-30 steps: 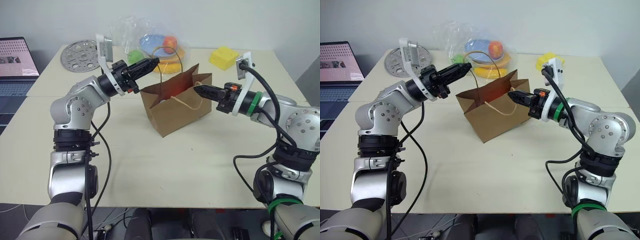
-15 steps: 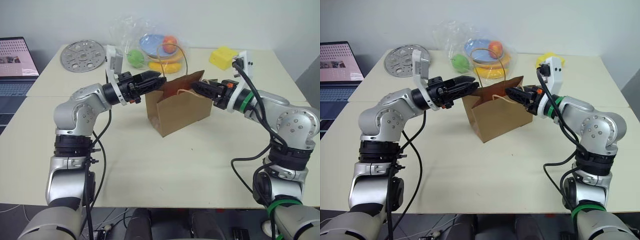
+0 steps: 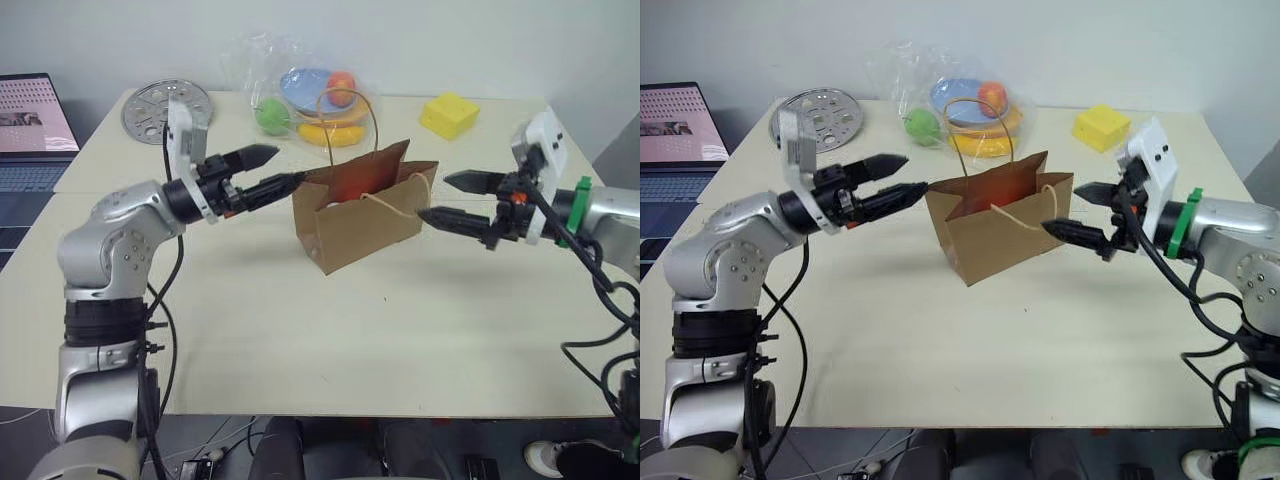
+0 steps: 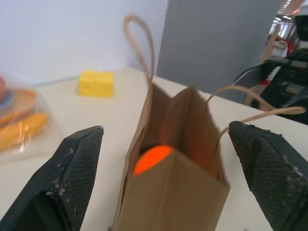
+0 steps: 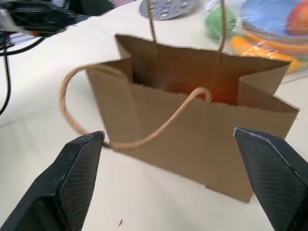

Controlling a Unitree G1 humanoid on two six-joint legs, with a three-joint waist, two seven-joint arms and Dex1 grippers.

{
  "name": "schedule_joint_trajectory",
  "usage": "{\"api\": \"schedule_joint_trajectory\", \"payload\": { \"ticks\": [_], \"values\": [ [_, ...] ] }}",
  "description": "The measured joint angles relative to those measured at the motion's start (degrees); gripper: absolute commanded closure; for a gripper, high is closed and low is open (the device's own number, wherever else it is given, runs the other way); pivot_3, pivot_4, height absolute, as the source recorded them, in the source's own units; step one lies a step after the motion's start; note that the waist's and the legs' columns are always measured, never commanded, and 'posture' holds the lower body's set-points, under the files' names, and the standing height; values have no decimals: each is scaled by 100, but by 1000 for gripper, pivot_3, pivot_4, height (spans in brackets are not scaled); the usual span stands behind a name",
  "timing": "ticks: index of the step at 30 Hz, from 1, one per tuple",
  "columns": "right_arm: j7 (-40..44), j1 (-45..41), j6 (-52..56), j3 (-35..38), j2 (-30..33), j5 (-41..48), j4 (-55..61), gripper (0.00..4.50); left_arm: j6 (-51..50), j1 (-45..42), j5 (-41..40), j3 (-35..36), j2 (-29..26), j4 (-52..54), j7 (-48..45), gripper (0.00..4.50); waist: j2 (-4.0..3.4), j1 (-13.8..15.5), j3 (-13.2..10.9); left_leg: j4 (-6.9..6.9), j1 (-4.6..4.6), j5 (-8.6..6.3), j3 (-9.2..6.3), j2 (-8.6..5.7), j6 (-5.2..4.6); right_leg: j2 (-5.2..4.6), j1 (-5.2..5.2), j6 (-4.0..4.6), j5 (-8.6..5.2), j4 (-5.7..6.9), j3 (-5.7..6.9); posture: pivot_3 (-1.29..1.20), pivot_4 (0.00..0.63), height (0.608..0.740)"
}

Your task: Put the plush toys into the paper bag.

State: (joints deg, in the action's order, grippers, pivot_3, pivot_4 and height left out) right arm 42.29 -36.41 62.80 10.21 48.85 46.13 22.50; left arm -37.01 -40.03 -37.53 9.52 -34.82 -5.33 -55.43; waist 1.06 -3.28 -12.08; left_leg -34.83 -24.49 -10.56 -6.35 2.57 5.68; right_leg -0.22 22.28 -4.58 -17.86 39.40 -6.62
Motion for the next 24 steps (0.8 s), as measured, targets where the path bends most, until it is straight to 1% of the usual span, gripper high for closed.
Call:
{"api": "schedule_joint_trajectory", "payload": {
  "ticks": [4,9,12,17,21,24],
  "values": [
    [271,193,-30,52,29,305,188,0,0,-83,26,-163,89,-412,-255,34,0,1,0,-4,-1,0,1,0,0,0,-1,0,0,0,-1,0,150,740],
    [438,416,-7,146,175,711,577,0,351,-459,364,-450,141,-1112,-588,34,0,6,0,-2,-2,0,-1,-1,0,0,-1,0,0,-3,1,0,150,740],
    [426,421,2,299,305,845,605,0,504,-485,533,-586,141,-1326,-839,34,0,6,0,-2,-2,0,-1,0,0,1,-1,0,0,-4,1,0,150,740],
    [371,444,0,380,371,962,634,0,476,-421,553,-691,124,-1194,-1276,34,0,4,0,-1,-3,0,-1,0,0,1,-1,0,0,-3,1,0,150,740],
    [345,480,0,383,383,1040,640,0,461,-372,559,-691,112,-1062,-1322,34,0,4,0,-2,-3,0,-1,0,0,1,-2,0,0,-4,0,0,150,740],
    [289,547,-1,380,386,1092,645,0,496,-225,635,-762,-36,-773,-1456,34,0,3,0,-1,-3,0,-2,1,0,1,0,0,0,-2,0,0,150,740]
  ]
}}
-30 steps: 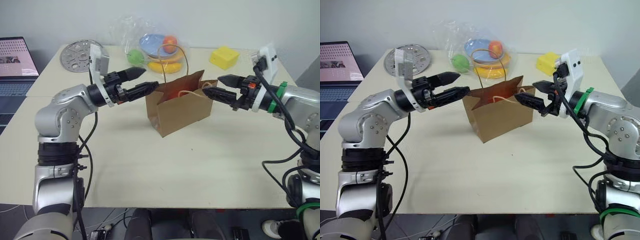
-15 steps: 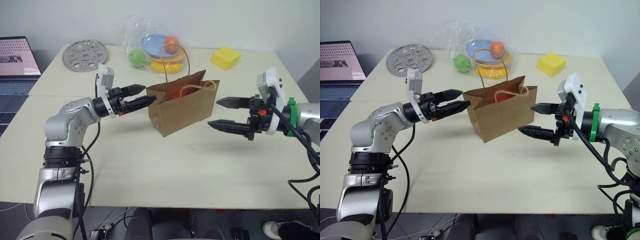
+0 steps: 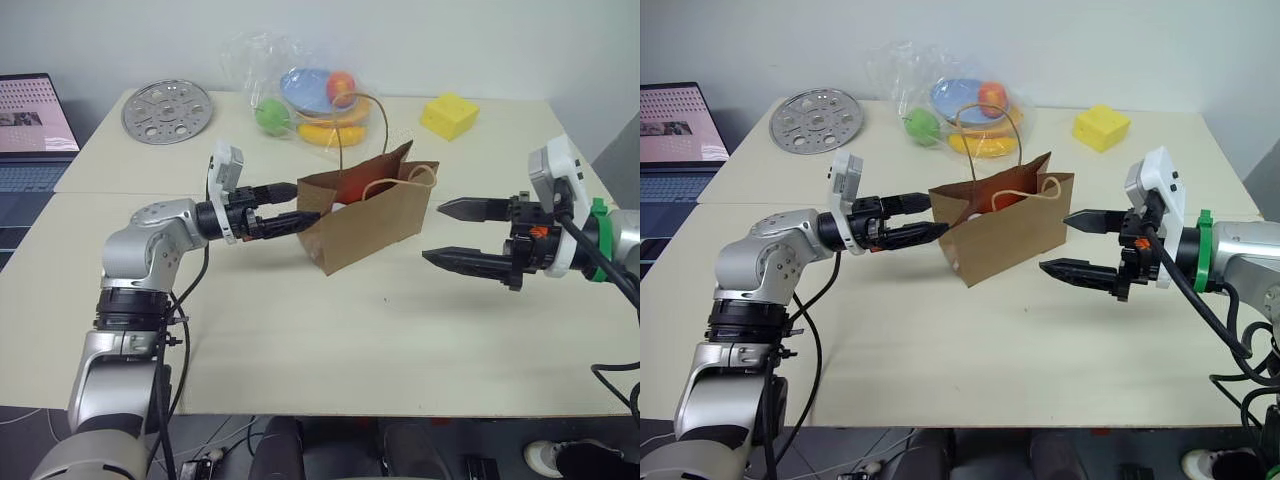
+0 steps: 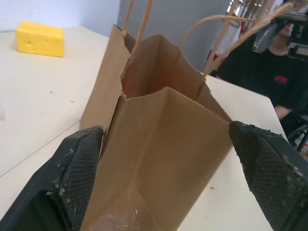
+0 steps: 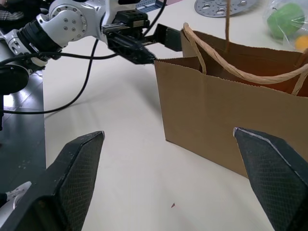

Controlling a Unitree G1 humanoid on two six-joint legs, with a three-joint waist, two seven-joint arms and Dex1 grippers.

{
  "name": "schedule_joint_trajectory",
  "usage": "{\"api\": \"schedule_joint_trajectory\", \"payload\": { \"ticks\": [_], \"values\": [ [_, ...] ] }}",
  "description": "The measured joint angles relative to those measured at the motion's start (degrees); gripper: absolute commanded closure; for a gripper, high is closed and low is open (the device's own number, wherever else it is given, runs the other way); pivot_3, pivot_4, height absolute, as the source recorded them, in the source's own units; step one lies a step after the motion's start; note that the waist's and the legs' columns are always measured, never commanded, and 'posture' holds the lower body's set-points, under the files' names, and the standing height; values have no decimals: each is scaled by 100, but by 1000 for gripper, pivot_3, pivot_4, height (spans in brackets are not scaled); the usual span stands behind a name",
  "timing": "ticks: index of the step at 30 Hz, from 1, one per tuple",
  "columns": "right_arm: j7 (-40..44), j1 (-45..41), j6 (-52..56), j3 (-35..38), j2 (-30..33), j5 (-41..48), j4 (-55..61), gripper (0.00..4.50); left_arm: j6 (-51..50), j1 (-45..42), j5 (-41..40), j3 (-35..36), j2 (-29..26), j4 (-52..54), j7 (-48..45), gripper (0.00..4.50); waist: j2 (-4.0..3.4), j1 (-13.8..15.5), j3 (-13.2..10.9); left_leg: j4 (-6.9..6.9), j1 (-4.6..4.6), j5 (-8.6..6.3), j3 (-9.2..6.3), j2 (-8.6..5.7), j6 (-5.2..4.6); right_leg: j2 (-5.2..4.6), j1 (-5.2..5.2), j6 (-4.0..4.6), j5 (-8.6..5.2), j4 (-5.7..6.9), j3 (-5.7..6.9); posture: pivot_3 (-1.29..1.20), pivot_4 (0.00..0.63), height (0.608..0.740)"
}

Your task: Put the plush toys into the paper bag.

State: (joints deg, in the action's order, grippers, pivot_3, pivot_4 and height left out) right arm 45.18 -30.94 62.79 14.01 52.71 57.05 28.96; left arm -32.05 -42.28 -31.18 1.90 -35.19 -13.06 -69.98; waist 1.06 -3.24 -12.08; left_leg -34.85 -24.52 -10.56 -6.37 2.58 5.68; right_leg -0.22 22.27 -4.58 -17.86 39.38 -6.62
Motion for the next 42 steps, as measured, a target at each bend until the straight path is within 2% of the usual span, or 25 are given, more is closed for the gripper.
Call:
{"api": "schedule_joint_trajectory", "payload": {
  "ticks": [12,26,30,42],
  "values": [
    [-21,-11,-120,-190,0,1,-43,0,212,307,292,-91,-27,576,127,34,0,2,0,-2,0,0,0,0,0,0,-1,0,0,-1,0,0,150,740],
    [-197,-19,-372,-445,-169,-214,-21,0,730,397,668,-174,863,532,1084,34,0,24,0,-6,0,0,0,-1,0,0,-2,0,0,3,0,0,150,740],
    [-292,-11,-487,-464,-208,-348,4,0,988,567,760,-173,910,539,1188,914,0,12,0,-5,1,0,0,0,0,0,-2,0,1,5,0,0,150,740],
    [-417,56,-671,-615,-358,-638,67,0,1583,565,1030,-199,1179,58,1359,4478,1,26,1,-8,1,0,-1,-2,0,0,-4,0,1,6,0,0,150,740]
  ]
}}
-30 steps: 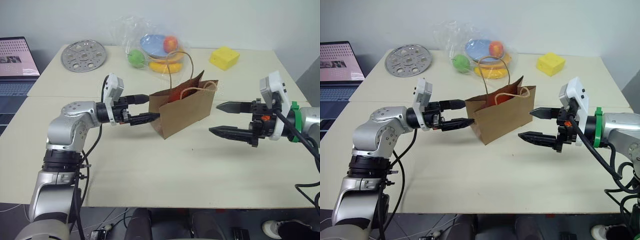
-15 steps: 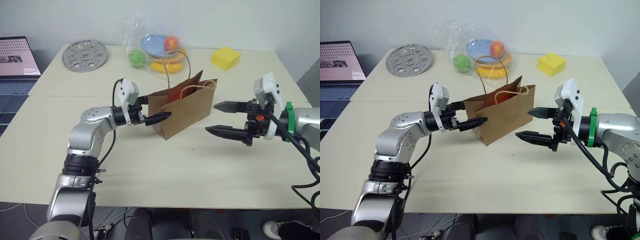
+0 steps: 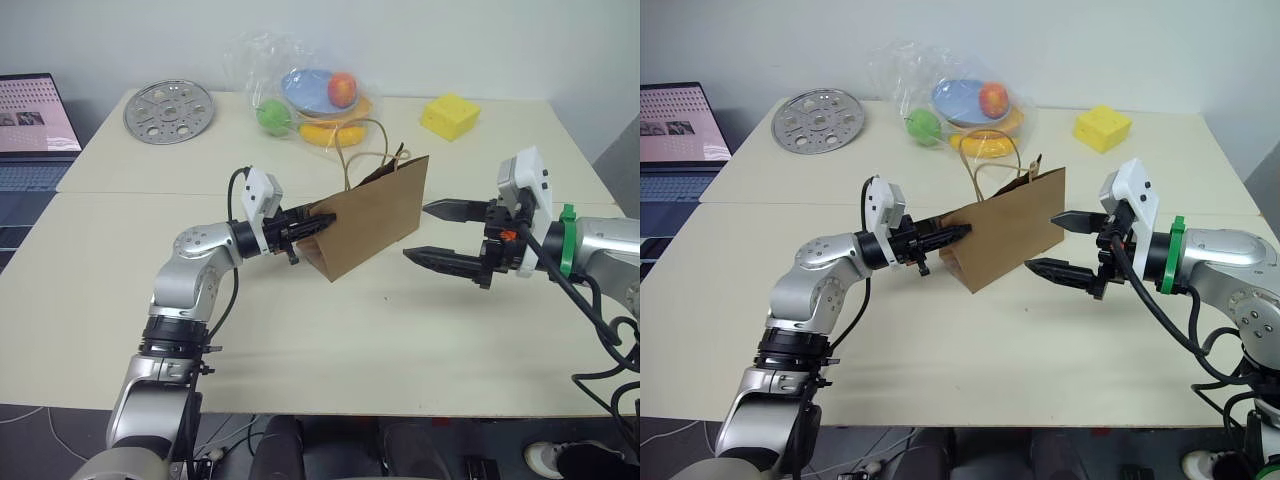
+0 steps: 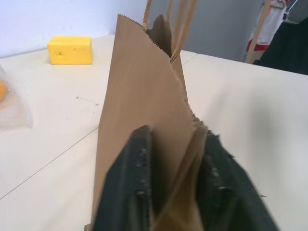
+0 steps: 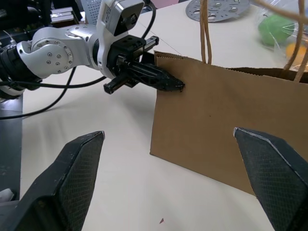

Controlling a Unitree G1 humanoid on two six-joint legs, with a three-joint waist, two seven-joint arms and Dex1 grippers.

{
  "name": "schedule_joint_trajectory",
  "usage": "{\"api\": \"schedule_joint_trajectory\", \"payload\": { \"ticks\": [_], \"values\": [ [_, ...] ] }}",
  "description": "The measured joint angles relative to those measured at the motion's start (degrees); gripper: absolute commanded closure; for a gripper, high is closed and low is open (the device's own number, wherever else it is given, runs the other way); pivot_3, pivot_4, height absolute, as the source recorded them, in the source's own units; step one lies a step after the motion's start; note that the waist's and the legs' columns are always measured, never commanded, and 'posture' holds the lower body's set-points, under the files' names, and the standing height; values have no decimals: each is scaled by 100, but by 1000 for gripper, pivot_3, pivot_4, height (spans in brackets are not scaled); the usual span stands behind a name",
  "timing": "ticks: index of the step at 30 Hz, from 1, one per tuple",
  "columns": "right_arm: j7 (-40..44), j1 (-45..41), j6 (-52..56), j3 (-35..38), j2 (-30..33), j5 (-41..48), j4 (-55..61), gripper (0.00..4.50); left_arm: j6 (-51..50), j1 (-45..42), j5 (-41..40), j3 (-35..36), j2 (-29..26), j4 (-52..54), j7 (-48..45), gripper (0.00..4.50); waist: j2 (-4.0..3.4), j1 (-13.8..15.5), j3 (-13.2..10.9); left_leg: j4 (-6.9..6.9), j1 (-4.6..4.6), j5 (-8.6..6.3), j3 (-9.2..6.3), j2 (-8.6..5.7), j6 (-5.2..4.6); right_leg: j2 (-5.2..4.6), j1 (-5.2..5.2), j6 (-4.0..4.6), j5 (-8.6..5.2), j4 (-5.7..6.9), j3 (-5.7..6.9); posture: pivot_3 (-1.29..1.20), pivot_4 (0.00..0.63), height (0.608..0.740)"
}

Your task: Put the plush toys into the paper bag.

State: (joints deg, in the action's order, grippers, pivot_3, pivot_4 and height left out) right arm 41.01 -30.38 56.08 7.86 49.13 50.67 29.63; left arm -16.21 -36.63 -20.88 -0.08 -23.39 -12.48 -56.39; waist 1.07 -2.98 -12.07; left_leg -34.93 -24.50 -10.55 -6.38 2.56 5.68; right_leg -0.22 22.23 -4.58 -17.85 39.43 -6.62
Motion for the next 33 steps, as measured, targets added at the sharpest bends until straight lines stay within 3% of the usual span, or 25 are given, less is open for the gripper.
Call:
{"api": "schedule_joint_trajectory", "payload": {
  "ticks": [11,15,20,31,33],
  "values": [
    [28,799,-1370,12,-59,-1182,292,0,377,-297,111,-97,42,-554,-397,4478,2,11,1,-6,1,1,-2,-1,0,0,-4,-2,0,2,1,0,150,740],
    [472,1664,-1045,888,543,-709,500,0,-66,-580,-196,-258,-403,-607,-1616,4478,1,39,1,-1,-2,0,-5,-4,0,0,-4,-1,0,2,5,0,150,740],
    [402,2102,-620,1945,619,246,1015,0,-63,-952,-182,-616,-442,-823,-2407,4478,2,40,1,-4,3,0,-7,-3,0,1,-10,-1,0,4,6,0,150,740],
    [57,2434,-527,2001,682,341,1302,0,926,-1448,297,-687,-122,-1974,-2543,4478,2,16,1,-14,5,2,1,-3,-2,3,-12,-2,0,2,-5,0,150,740],
    [67,2430,-526,1996,733,351,1272,0,880,-1472,329,-688,-137,-1961,-2539,4048,2,14,1,-13,5,2,0,-3,-2,3,-12,-2,0,3,-5,0,150,740]
  ]
}}
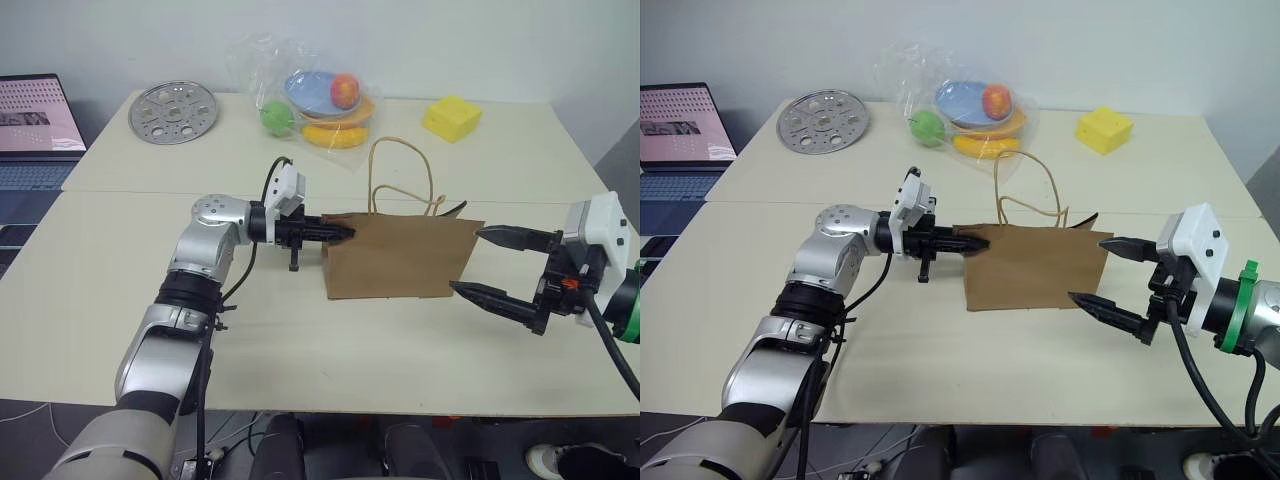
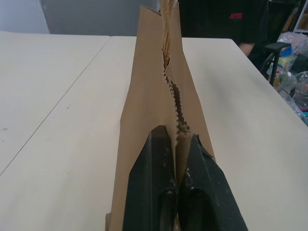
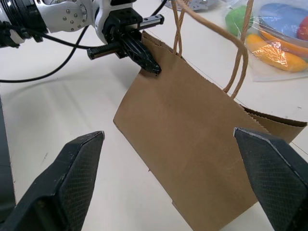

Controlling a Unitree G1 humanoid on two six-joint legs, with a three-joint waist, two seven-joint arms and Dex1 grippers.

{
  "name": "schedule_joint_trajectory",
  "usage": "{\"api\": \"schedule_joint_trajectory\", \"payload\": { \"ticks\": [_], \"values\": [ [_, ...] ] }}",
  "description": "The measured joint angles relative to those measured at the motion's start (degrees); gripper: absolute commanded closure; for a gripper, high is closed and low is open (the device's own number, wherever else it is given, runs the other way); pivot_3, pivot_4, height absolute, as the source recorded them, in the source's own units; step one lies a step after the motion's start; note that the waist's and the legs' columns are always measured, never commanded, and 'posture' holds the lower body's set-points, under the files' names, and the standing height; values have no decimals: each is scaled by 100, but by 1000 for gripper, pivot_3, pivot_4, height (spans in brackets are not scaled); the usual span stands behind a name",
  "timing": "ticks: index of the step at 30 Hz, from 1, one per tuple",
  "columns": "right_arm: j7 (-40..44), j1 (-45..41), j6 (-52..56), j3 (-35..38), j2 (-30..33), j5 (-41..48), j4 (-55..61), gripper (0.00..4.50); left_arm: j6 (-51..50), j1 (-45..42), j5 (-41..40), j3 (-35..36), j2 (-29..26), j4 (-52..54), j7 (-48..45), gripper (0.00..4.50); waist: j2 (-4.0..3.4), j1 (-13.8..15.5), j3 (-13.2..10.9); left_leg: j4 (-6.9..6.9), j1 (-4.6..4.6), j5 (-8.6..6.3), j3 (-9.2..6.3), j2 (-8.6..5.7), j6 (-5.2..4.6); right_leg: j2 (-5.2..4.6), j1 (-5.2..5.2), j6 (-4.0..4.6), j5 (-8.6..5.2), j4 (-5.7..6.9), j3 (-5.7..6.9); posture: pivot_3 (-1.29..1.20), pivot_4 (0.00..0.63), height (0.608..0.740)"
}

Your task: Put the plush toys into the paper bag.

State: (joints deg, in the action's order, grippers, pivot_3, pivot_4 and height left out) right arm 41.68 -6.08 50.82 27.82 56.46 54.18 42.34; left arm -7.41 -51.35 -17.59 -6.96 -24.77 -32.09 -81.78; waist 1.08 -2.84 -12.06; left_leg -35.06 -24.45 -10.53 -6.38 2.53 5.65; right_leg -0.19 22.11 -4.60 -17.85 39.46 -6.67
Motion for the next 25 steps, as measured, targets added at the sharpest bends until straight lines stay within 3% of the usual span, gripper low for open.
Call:
{"api": "schedule_joint_trajectory", "payload": {
  "ticks": [6,12,20,25],
  "values": [
    [162,-169,-73,-232,155,-95,-256,0,-372,224,5,4,-248,477,4,2365,0,-24,0,0,0,0,-1,2,0,1,2,0,0,2,0,0,150,740],
    [585,-262,-321,-284,447,-361,-753,0,-952,1029,-34,286,-1088,1781,327,629,0,-40,0,5,5,0,-1,5,0,1,3,0,0,9,1,0,150,740],
    [2039,-393,-941,-86,1587,-1052,-2124,0,-1989,2585,-196,1461,-2985,3465,747,629,-3,-47,-3,9,10,-1,16,8,0,-3,6,1,-1,1,-9,0,150,740],
    [2665,-496,-1297,50,1851,-1373,-2761,0,-2388,3041,-571,2243,-3412,3795,859,629,-5,-13,-2,8,13,-1,26,9,0,-6,0,-3,-5,-12,-12,0,150,740]
  ]
}}
